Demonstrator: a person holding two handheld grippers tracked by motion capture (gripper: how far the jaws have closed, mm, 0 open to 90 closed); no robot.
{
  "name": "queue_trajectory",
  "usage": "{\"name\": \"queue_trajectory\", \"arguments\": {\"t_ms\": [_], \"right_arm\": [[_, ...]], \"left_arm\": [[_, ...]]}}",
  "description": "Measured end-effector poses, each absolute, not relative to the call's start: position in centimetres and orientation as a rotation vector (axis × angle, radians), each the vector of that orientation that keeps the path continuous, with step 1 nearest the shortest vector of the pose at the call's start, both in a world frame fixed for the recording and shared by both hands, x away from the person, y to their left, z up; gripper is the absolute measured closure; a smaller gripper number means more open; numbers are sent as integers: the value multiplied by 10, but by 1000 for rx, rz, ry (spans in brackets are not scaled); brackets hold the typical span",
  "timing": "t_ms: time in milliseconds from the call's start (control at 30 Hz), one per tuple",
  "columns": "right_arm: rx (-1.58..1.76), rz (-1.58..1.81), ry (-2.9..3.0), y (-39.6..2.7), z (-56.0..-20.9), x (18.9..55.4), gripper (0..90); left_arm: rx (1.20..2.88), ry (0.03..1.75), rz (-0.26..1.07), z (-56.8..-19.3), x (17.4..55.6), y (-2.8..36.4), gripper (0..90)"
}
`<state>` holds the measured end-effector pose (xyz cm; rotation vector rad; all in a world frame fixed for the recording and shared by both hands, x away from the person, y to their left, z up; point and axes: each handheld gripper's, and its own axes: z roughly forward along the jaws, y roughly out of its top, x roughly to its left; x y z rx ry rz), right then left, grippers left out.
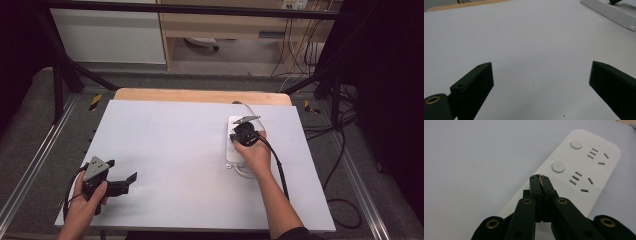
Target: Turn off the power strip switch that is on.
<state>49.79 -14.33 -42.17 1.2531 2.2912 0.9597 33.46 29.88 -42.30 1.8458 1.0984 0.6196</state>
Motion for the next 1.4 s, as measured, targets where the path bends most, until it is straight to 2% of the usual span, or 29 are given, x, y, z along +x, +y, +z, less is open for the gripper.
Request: {"name": "queue_trajectory", "arguments": {"t_ms": [1400], "right_arm": [[1228, 1048, 2270, -142, -420, 496, 900]], "left_arm": [[1841, 1104, 618, -423, 335, 302, 54]]}}
